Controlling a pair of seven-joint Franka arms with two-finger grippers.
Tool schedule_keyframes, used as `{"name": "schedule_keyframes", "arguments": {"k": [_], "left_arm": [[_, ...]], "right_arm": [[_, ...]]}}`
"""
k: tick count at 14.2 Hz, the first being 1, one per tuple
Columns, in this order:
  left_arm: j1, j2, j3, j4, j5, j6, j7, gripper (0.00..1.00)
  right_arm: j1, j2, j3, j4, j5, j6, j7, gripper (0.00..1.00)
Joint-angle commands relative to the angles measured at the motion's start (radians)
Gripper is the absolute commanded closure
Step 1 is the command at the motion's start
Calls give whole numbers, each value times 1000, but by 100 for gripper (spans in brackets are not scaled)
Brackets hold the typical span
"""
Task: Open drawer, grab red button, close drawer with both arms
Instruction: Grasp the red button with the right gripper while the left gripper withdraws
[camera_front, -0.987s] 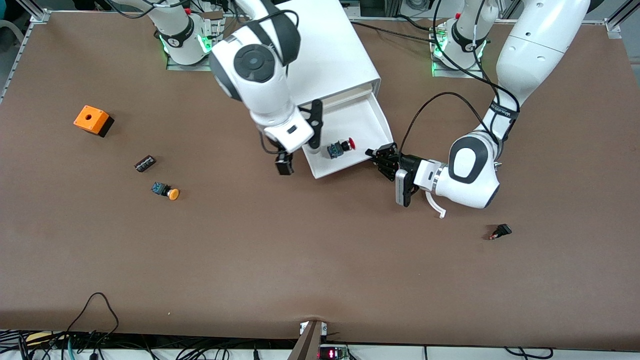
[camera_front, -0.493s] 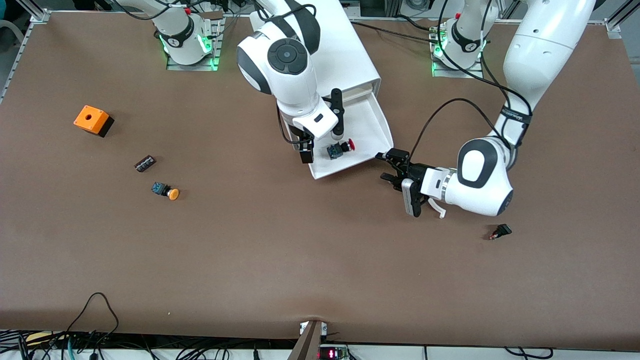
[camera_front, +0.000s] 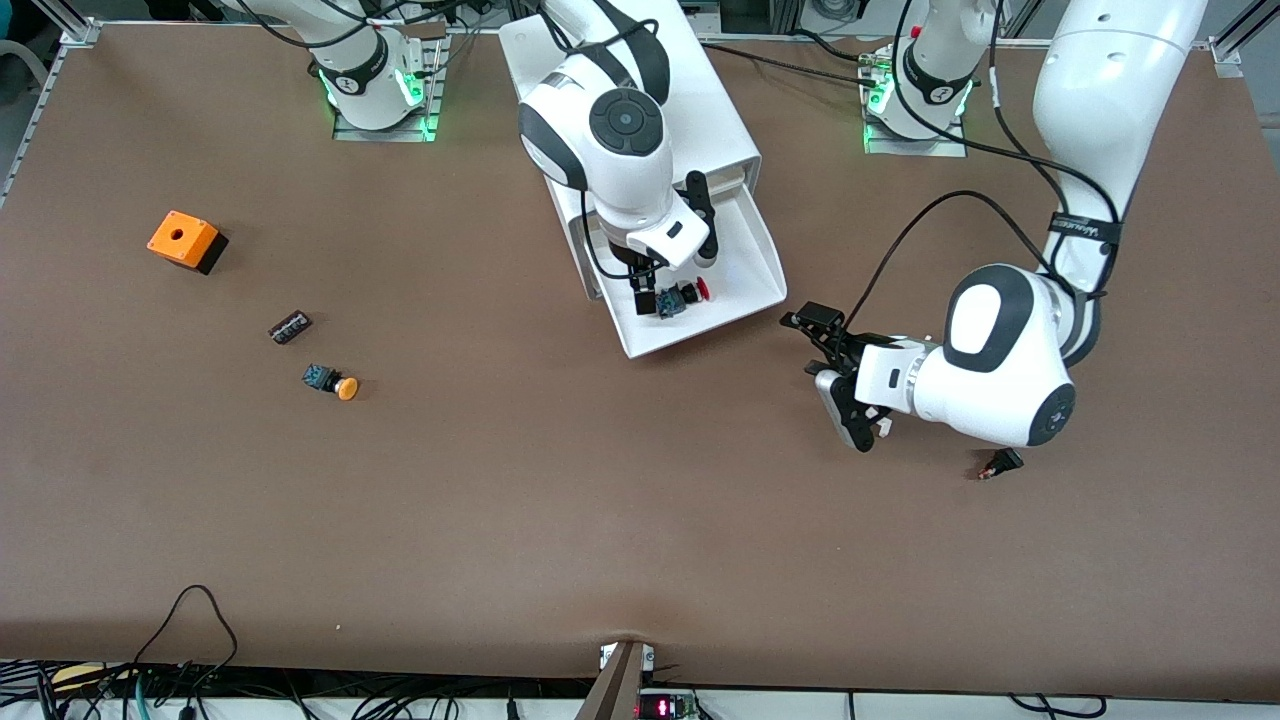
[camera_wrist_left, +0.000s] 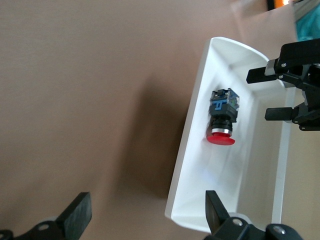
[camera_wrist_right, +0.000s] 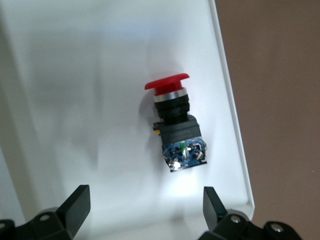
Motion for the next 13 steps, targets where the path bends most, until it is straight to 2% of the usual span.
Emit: {"name": "schedule_keyframes", "arguments": {"k": [1, 4, 10, 13], "left_arm": [[-8, -37, -3, 54, 110, -62, -124, 0], [-13, -43, -11, 98, 197, -90, -208, 0], [-27, -100, -17, 100, 388, -91, -288, 0], [-76, -119, -17, 101, 478, -91, -429, 0]], "right_arm": [[14, 38, -7, 60, -12, -9, -29, 0], [20, 94, -8, 143, -25, -10, -101, 0], [19, 131, -8, 157, -25, 34, -101, 0], [16, 142, -10, 157, -22, 44, -101, 0]]}}
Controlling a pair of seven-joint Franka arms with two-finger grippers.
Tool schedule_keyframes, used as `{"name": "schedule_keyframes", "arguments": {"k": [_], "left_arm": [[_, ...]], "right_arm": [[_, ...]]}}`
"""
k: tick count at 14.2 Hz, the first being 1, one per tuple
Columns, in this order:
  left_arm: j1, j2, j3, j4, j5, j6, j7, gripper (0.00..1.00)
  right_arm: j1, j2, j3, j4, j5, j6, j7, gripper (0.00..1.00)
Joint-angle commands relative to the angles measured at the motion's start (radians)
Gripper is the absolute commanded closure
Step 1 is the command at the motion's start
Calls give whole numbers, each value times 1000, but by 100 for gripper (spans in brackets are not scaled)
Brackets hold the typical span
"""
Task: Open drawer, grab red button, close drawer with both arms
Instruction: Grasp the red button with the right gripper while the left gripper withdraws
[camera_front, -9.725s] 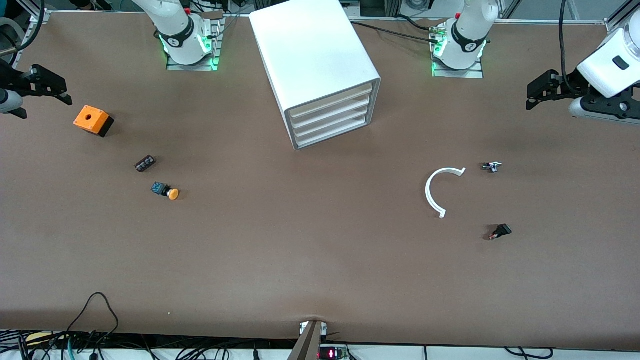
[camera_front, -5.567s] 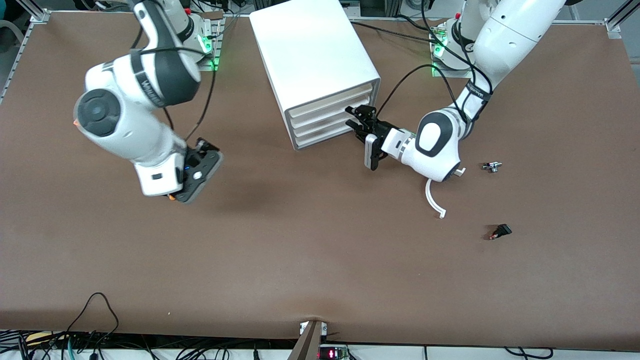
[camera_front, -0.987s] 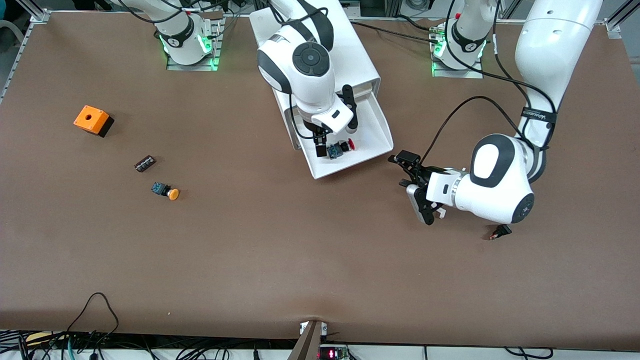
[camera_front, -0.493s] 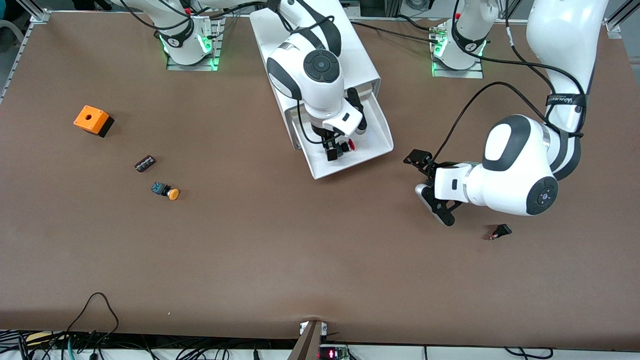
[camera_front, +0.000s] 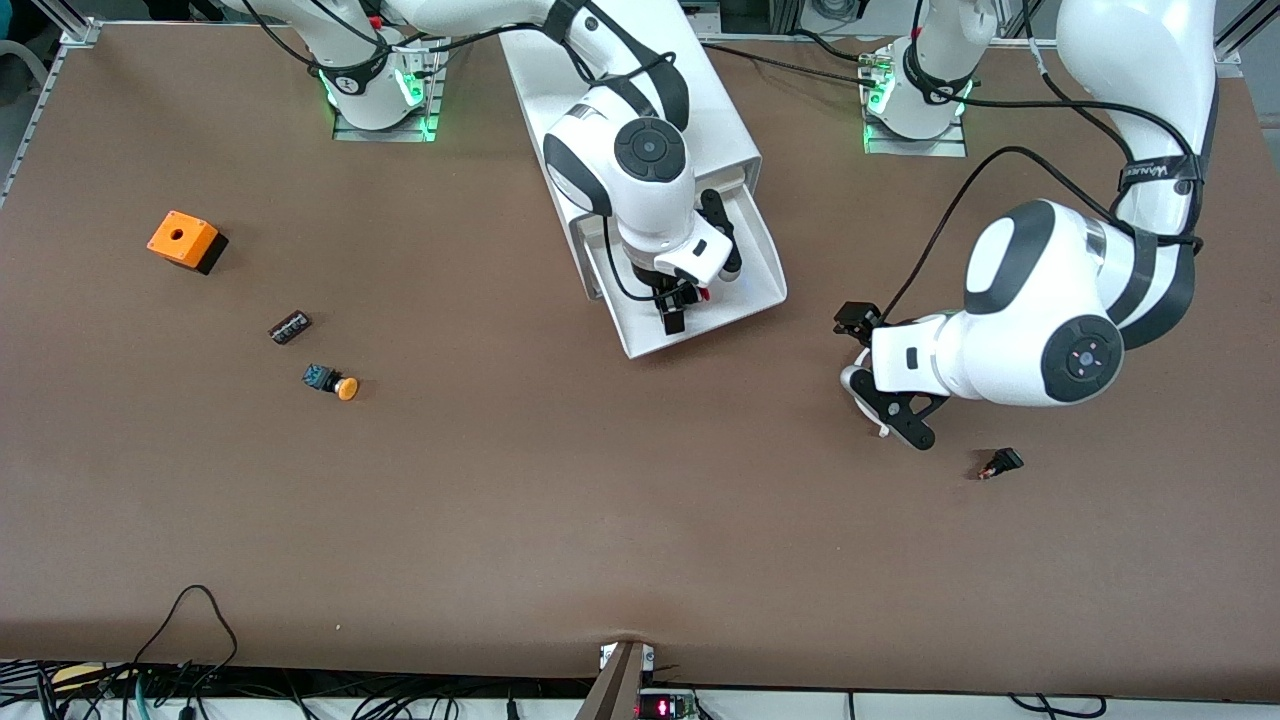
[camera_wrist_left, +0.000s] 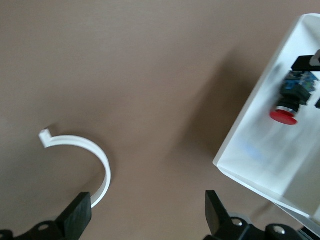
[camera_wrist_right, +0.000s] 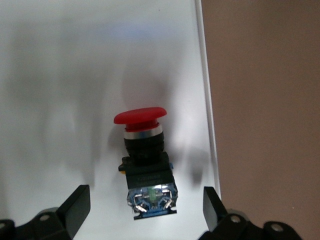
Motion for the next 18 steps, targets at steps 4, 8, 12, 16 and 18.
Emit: {"name": "schedule_keyframes", "arguments": {"k": [4, 8, 12, 16, 18], "left_arm": [[-35, -25, 3, 26, 81, -13, -235, 0], [-57, -39, 4, 44, 175, -11, -384, 0], [-51, -33, 10, 53, 162, -4, -437, 0], [-51, -30, 18, 93, 164, 16, -480, 0], [-52, -22, 18, 101, 165, 28, -480, 0]], "right_arm": [[11, 23, -5, 34, -4, -6, -6, 16], [21, 21, -3, 34, -5, -6, -5, 27], [40, 20, -5, 34, -16, -9, -3, 44], [46, 20, -5, 33, -30, -9, -2, 60], [48, 20, -5, 33, -41, -9, 5, 69]]}}
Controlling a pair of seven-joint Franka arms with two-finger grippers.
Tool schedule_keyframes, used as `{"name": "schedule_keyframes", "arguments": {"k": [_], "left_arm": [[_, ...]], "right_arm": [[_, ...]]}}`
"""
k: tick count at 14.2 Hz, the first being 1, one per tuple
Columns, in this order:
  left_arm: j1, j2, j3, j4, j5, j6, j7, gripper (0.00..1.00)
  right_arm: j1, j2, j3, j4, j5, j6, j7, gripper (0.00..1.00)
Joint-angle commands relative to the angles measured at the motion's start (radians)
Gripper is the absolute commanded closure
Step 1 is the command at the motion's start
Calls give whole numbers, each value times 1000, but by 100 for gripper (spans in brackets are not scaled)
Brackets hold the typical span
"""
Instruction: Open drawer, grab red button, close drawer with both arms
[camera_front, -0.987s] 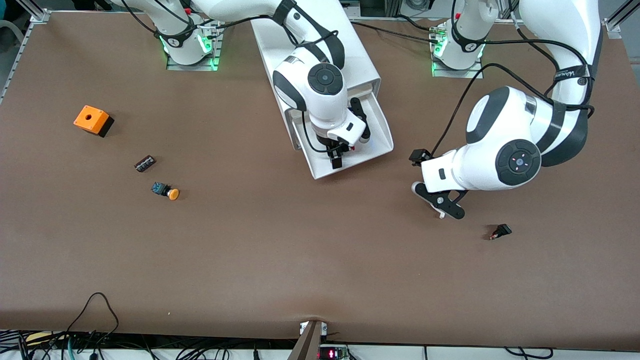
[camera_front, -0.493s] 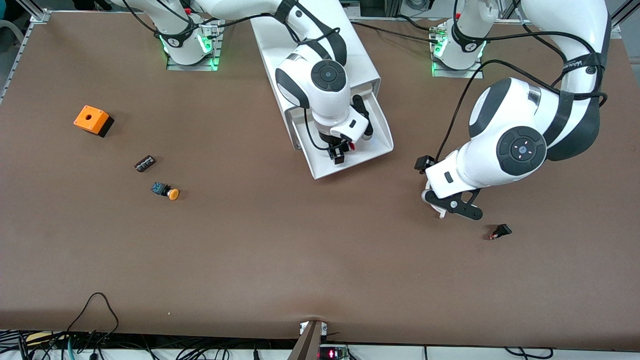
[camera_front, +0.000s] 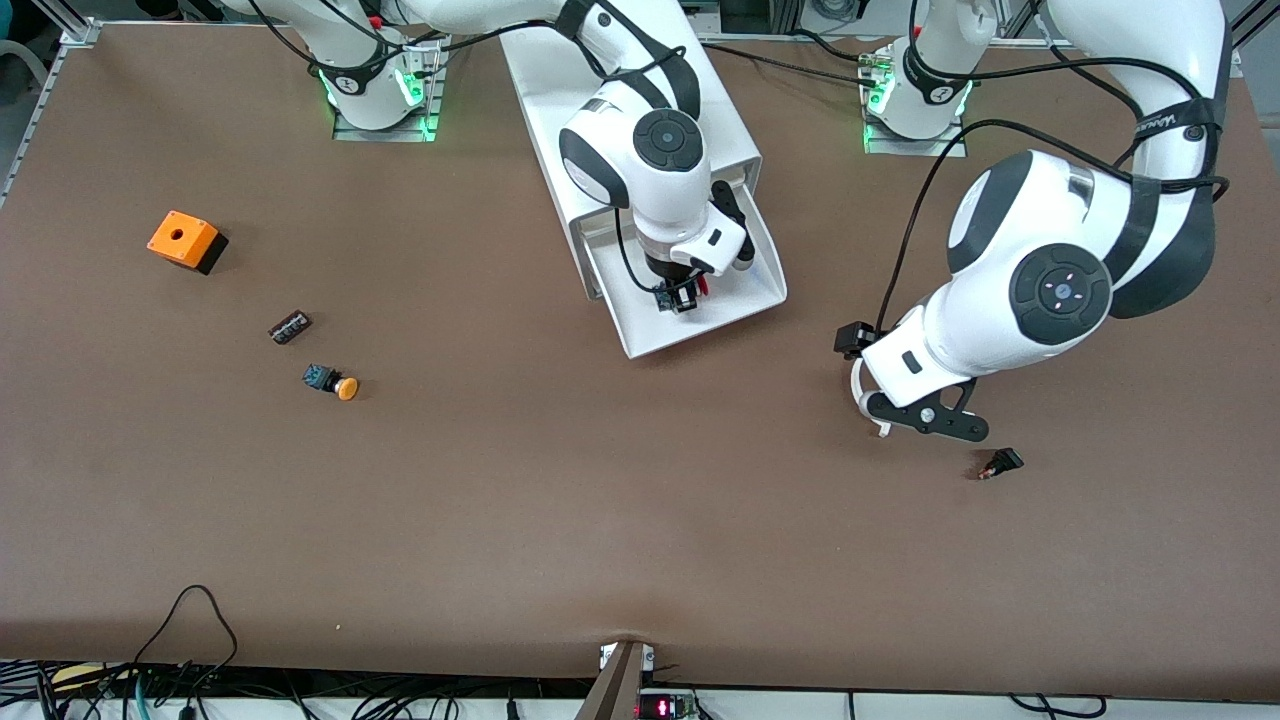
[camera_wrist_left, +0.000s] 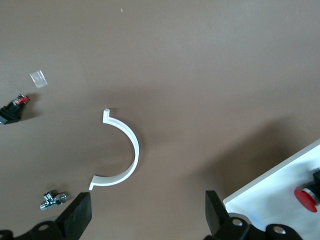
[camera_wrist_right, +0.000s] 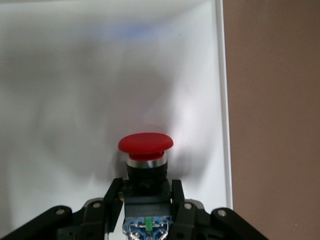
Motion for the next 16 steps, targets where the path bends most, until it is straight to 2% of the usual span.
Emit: {"name": "schedule_keyframes", "arguments": {"k": [1, 3, 9, 14, 16], "left_arm": [[-8, 9, 4, 29, 20, 2, -17, 0], [-7, 16, 8, 34, 26, 5, -8, 0], [-7, 18, 9, 37, 33, 27, -10, 0], [-1, 15, 9, 23, 33, 20, -14, 0], [-2, 12, 9, 23, 33, 16, -17, 0]], "right_arm": [[11, 11, -8, 29, -20, -13, 9, 72], [10, 5, -14, 29, -22, -15, 9, 78], [-4, -18, -28, 33, -14, -53, 3, 81], [-97, -80, -29, 102, -19, -134, 2, 81], [-128, -107, -58, 110, -19, -135, 9, 81]]}}
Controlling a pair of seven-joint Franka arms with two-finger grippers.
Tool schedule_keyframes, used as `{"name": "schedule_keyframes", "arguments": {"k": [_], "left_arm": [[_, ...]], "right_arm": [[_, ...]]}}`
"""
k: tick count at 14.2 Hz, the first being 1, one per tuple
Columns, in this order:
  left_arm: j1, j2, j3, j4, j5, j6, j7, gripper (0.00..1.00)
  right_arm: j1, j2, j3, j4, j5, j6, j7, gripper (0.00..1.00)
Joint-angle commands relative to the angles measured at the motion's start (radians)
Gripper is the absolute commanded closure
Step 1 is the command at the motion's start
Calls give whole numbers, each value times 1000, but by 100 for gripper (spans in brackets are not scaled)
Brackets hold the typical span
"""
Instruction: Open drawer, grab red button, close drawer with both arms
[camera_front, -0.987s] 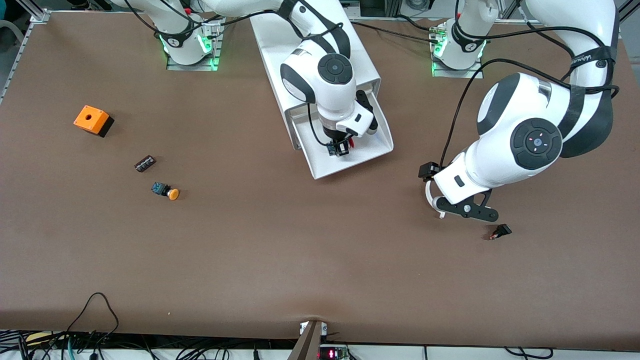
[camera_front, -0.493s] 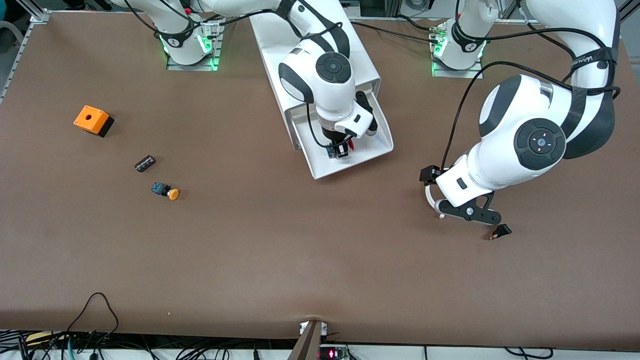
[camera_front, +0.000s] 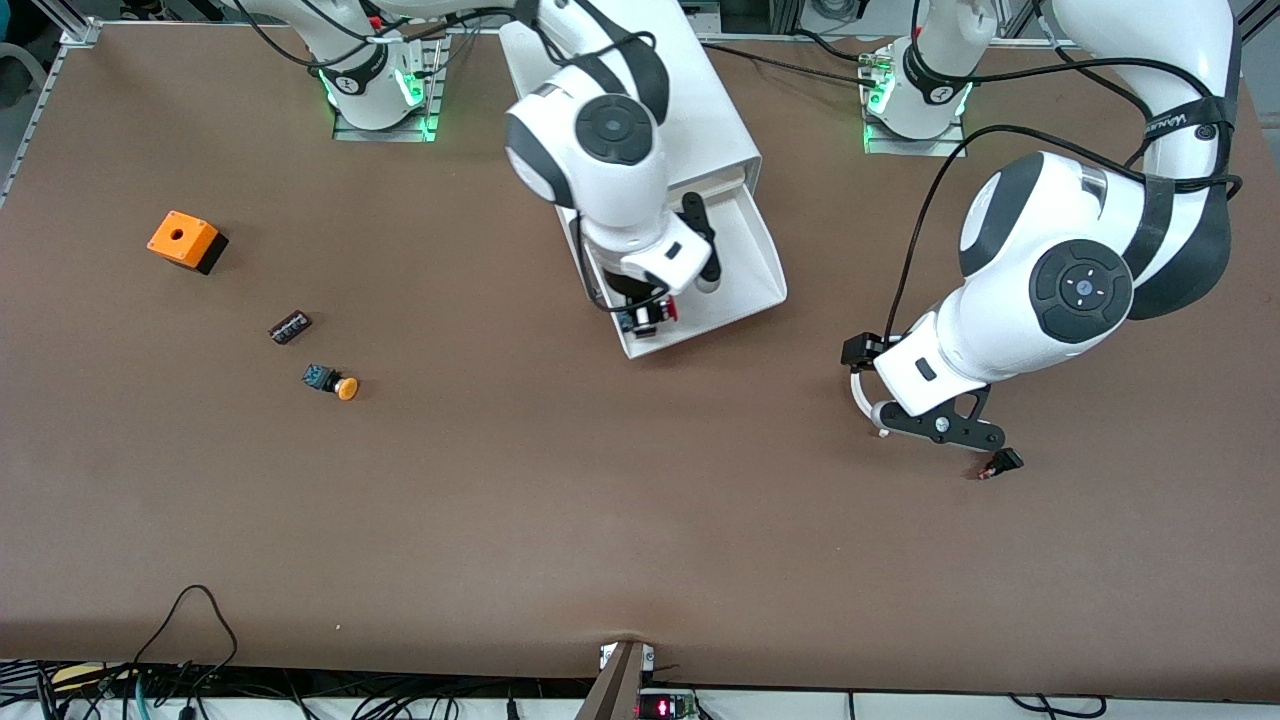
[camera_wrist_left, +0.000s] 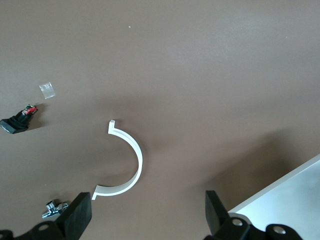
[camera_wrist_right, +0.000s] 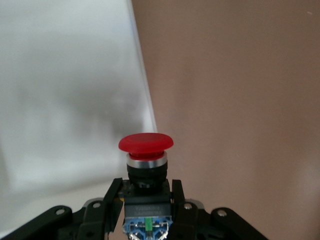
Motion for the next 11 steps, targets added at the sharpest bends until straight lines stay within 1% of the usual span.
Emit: {"name": "schedule_keyframes", "arguments": {"k": [1, 2, 3, 4, 5, 7, 9, 10, 11], "left_arm": [[-1, -3, -7, 14, 30, -30, -23, 0], [-10, -3, -10, 14, 30, -56, -61, 0], [-16, -2, -11, 14, 31, -56, -140, 0], [-19, 0, -14, 14, 33, -56, -231, 0], [-21, 9, -15, 13, 31, -55, -314, 0], [-27, 70, -14, 11, 30, -30, -424, 0], [-42, 85, -15, 5, 16, -4, -434, 0], [-56, 92, -17, 0, 14, -1, -434, 0], [-91, 104, -17, -1, 16, -1, -434, 0]], "right_arm": [[-33, -28, -42, 16, -15, -18, 11, 81], [-33, -29, -77, 16, -12, -12, 29, 81], [-36, -28, -117, 16, -4, -9, 62, 81], [-47, -26, -137, 16, -4, -7, 86, 81], [-56, -25, -143, 14, -5, -7, 118, 81], [-90, -22, -151, 6, -5, -15, 257, 81], [-123, -23, -151, -32, -7, -26, 415, 81], [-148, -20, -151, -33, -4, -26, 466, 82], [-163, -18, -151, -33, -2, -27, 493, 82]]}}
